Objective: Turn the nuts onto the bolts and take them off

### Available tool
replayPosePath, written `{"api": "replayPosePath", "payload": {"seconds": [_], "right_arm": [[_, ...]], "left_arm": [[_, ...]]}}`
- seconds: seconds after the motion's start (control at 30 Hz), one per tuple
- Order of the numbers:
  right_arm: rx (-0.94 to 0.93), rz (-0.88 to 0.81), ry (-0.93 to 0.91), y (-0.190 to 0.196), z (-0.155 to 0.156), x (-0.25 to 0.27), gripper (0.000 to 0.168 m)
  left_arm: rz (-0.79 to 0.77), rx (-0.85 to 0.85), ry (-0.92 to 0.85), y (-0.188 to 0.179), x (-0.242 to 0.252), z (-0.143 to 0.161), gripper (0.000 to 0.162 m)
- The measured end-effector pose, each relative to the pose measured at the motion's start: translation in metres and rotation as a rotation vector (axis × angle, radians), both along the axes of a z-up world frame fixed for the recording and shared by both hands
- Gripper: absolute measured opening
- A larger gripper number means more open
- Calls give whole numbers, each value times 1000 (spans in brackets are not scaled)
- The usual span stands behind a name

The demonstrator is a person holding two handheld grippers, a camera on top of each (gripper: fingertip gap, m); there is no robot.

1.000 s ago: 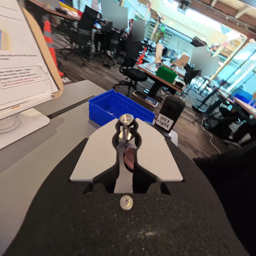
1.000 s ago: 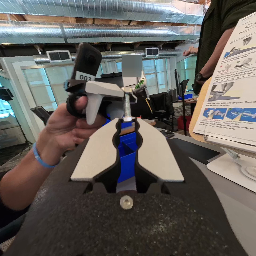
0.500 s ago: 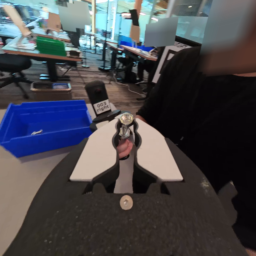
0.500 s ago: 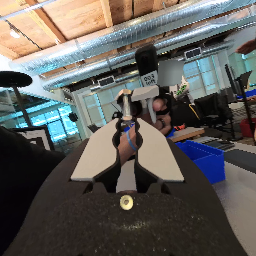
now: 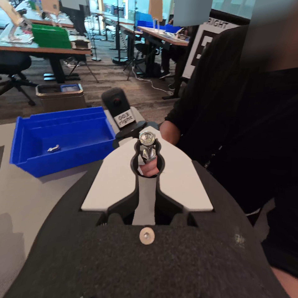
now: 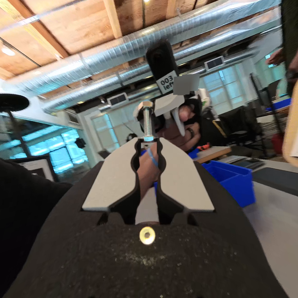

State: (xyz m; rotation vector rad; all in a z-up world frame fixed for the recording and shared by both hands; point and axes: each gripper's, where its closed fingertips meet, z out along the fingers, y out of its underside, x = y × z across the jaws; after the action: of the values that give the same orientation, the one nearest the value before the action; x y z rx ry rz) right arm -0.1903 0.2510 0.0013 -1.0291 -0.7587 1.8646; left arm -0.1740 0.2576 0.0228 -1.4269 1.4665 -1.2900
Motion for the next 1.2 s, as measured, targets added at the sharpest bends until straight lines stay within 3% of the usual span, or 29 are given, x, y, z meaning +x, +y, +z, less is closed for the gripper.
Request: {"api": "replayPosePath", "payload": {"seconds": [0.37,0.73,0.93,1.2], "right_arm": [[214,-451,-177,40,-9,10,19],[370,-660,-351,51,-22,8,18],[332,-540,-292,40,-21,7,18],[292,-364,-238,18,-19,-3,19]], "left_arm": [[549,-221,98,36,6,-8,17],[904,-106,373,46,-1,-23,17],[769,-96,362,34,1,-23,17],[335,74,368,12,-13,-24,17]]}}
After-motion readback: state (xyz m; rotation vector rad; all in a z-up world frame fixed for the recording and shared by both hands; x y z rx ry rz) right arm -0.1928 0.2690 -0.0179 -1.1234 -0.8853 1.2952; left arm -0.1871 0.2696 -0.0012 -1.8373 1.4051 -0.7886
